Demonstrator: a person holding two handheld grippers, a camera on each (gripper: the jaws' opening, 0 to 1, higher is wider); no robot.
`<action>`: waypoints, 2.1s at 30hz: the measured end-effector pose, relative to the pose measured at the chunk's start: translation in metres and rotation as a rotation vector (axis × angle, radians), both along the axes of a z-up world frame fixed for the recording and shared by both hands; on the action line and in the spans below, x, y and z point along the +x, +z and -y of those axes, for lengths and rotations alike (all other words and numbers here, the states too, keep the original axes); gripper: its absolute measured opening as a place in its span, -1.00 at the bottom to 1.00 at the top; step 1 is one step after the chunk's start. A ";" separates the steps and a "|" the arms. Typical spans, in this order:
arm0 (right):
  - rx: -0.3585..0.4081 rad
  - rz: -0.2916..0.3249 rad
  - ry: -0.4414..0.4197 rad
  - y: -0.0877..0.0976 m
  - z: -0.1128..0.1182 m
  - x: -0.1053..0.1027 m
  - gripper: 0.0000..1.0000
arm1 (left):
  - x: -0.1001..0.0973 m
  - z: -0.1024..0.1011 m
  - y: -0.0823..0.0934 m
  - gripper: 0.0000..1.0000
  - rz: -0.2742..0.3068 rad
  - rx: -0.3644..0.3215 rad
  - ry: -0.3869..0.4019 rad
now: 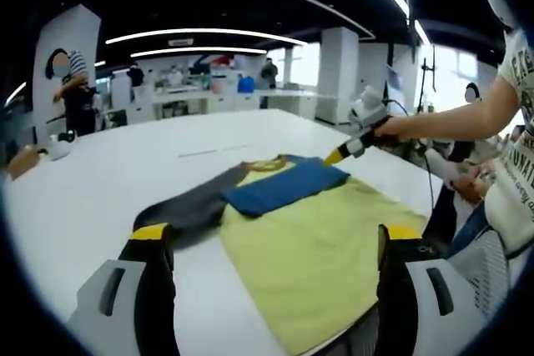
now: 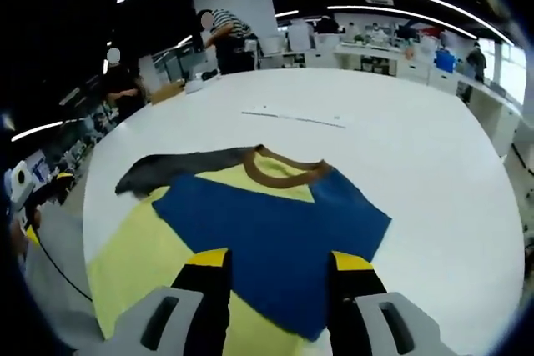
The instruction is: Fold the garment on the visible template until the final outline fits inside the template.
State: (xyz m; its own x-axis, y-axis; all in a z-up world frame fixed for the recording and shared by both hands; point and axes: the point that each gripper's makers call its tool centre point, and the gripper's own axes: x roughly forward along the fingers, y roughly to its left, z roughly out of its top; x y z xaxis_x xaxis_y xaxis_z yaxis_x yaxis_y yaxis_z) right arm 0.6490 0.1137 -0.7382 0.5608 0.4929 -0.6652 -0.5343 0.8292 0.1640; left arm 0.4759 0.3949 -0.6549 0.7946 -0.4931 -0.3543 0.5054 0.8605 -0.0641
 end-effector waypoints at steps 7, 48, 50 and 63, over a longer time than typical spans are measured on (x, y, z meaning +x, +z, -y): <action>-0.030 -0.002 -0.003 -0.013 0.027 -0.010 -0.37 | -0.001 0.000 0.003 0.98 0.006 -0.004 0.006; -0.047 -0.077 0.016 -0.045 0.039 -0.040 -1.00 | -0.001 -0.001 0.002 0.95 -0.004 0.008 0.002; -0.077 -0.062 0.032 -0.044 0.041 -0.040 -1.00 | -0.001 -0.002 0.001 0.94 -0.008 0.012 0.007; -0.142 -0.061 0.015 -0.042 0.053 -0.039 -1.00 | -0.001 -0.003 -0.002 0.94 -0.014 0.018 0.008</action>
